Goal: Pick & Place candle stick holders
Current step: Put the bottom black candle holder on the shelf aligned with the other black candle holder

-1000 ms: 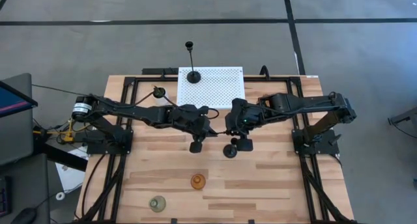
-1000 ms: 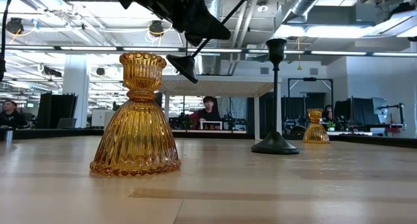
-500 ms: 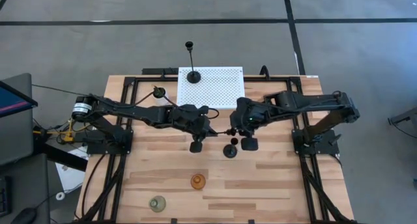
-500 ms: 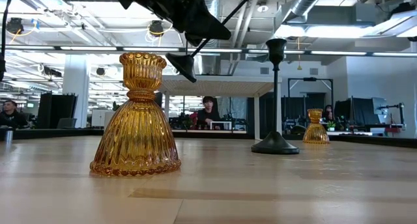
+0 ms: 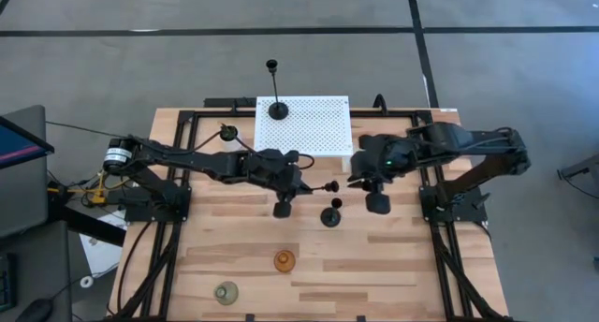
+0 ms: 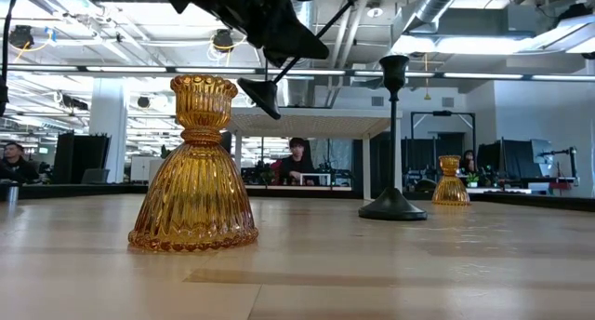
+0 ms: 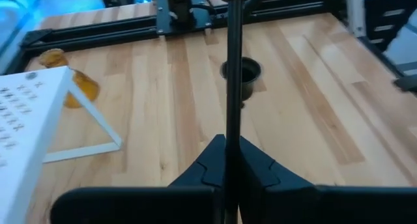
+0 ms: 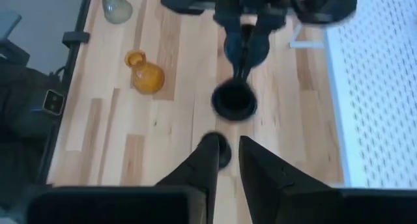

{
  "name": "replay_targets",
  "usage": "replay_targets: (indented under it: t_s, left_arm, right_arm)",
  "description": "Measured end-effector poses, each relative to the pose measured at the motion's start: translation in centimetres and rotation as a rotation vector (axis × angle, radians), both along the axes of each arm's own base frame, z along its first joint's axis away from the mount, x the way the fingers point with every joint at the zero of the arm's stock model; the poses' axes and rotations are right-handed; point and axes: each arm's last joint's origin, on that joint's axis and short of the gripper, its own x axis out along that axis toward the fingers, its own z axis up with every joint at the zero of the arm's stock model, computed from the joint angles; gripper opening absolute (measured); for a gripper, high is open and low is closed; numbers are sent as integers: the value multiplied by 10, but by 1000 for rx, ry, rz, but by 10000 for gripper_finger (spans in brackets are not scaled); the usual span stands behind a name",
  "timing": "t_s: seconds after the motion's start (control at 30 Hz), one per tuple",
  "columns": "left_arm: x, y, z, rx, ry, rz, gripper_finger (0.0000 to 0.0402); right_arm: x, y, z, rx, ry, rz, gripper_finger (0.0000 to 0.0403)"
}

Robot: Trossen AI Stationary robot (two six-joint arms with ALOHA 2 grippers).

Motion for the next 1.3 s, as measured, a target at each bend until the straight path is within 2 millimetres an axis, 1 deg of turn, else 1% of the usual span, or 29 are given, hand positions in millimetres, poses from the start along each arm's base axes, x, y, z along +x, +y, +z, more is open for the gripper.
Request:
replay_targets:
  t_s: [0.1, 0.17, 0.23, 0.33, 0.43, 0.57, 0.67, 0.77, 0.83, 0.9, 0.97, 1.03, 1.1, 1.2, 1.3]
  left_arm:
    - [1, 1, 2, 11, -18, 23, 11]
    - [1, 1, 4, 13, -48, 28, 11]
    - [2, 1, 7, 14, -81, 27, 11]
    - [3, 1, 11, 61, -128, 15, 11]
    - [1, 6, 19, 65, -179, 28, 11]
    - [-6, 16, 29, 74, -220, 63, 11]
    - [-19, 21, 41, 101, -267, 70, 11]
    - [-35, 24, 50, 119, -324, 59, 11]
    - [-44, 25, 50, 143, -370, 39, 11]
    - [-49, 28, 49, 178, -447, 17, 11]
    - [-50, 31, 47, 199, -532, 7, 11]
    - [-46, 36, 43, 215, -599, 17, 11]
    - [-41, 42, 37, 223, -615, 39, 11]
    - [-30, 53, 31, 232, -663, 101, 11]
    - [-23, 65, 29, 214, -752, 217, 11]
  right_arm:
    - [-13, 0, 4, -5, 2, -53, 36]
    - [-20, 3, 3, -63, -13, -67, 13]
    - [-25, 10, 0, -109, -20, -62, 5]
    - [-34, 23, -9, -158, -29, -53, 4]
    - [-43, 35, -23, -198, -61, -68, 2]
    - [-53, 50, -45, -210, -155, -67, 1]
    - [-60, 58, -63, -208, -237, -54, 0]
    - [-67, 61, -83, -203, -305, -58, 0]
    - [-72, 61, -98, -187, -334, -54, 0]
    - [-74, 60, -112, -161, -374, -58, 0]
    - [-76, 59, -128, -134, -414, -68, 0]
    - [-77, 58, -144, -117, -470, -65, 0]
    - [-78, 57, -161, -105, -515, -59, 0]
    - [-80, 54, -179, -70, -584, -78, 0]
    - [-80, 50, -193, -50, -623, -104, 0]
